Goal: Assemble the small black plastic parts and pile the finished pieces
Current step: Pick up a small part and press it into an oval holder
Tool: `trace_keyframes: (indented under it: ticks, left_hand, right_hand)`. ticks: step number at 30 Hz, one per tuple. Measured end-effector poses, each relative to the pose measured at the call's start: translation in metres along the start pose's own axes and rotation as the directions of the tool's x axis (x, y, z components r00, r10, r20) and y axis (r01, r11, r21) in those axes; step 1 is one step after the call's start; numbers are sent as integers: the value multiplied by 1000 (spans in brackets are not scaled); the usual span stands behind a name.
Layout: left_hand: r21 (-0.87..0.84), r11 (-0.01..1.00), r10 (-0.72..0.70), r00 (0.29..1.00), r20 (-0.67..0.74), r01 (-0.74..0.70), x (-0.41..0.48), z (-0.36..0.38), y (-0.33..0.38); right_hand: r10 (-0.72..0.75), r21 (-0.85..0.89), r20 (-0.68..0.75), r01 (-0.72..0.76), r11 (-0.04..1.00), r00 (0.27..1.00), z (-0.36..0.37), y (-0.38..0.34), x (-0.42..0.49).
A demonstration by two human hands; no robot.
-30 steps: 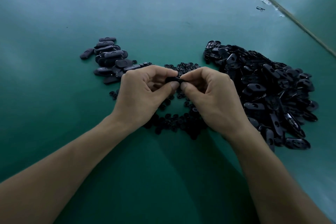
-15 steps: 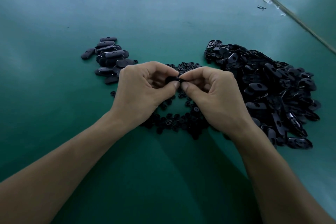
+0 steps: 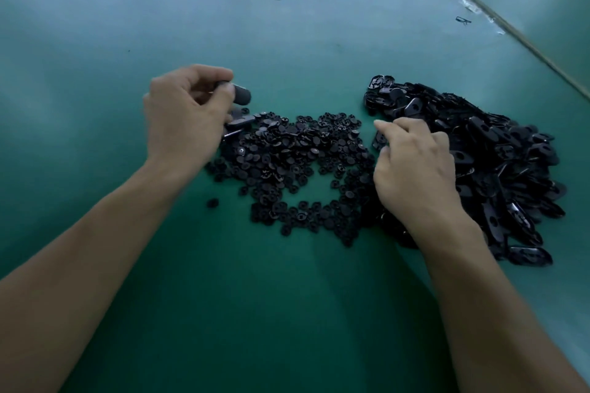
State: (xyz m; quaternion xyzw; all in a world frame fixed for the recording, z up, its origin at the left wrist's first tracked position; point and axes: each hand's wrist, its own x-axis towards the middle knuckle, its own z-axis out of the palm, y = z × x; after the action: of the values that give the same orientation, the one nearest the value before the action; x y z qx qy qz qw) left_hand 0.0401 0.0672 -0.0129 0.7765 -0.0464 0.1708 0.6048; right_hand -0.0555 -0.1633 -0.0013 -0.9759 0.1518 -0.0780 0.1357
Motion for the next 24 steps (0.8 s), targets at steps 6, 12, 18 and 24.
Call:
trace_keyframes:
  ticks: [6,12,18,24]
  left_hand:
    - [304,952,52,998,-46,-36,14,-13,-19]
    - [515,855,88,996,-22,-64,10,-16,-22]
    - [480,862,179,984,17,-166,1,-4,-11]
    - [100,978,153,957,245,-182,-37,23,26]
  right_hand:
    - [52,-116,106,-40,992,993,1,-5,0]
    - [47,-15,-38,-47,999,998,3,-3,6]
    - [23,128,-202,3,992,979,4,-2,3]
    - [-85,389,-303,204,899,949,4,-6,0]
